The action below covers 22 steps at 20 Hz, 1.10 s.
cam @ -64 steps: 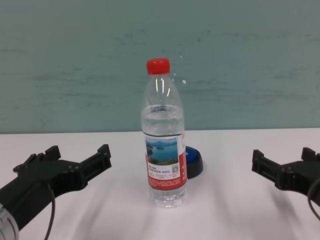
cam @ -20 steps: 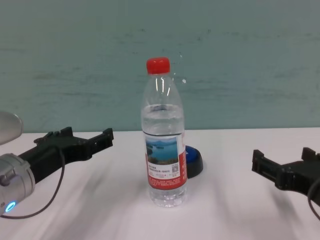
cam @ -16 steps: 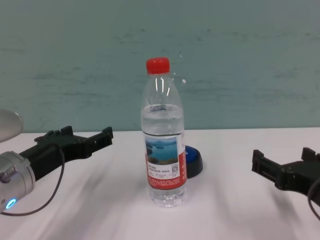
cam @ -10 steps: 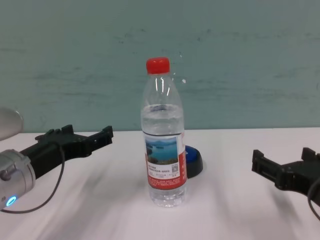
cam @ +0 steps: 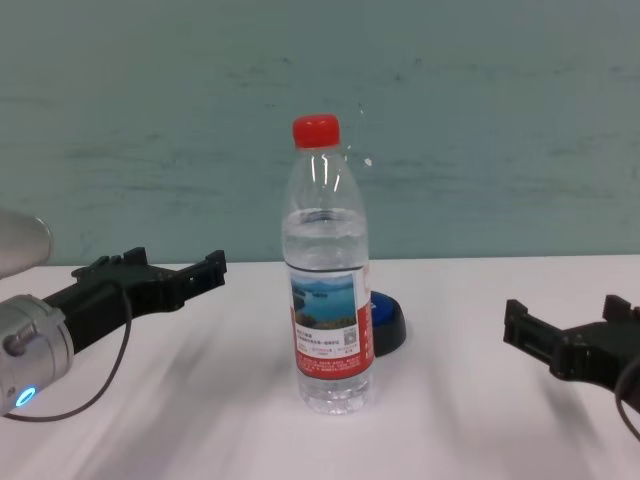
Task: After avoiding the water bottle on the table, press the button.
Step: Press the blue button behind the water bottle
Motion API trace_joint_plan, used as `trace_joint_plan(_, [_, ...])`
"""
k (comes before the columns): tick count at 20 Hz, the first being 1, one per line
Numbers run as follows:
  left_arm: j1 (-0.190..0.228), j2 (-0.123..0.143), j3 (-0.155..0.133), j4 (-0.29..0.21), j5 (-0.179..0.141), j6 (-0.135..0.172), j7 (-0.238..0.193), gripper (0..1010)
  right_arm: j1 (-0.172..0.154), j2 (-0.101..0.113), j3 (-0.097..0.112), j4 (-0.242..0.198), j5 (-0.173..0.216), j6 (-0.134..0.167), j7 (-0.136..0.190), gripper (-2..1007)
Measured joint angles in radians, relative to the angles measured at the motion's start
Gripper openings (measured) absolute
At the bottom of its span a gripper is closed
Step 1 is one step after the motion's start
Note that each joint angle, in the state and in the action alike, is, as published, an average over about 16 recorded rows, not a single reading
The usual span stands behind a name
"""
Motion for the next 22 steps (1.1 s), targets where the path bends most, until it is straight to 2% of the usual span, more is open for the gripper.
trace_joint_plan(22, [-0.051,0.003,0.024,0.040,0.010,0.009,-0.016,1010,0.000,0.000,0.000,0.000,0.000,0.000,0.000,1004])
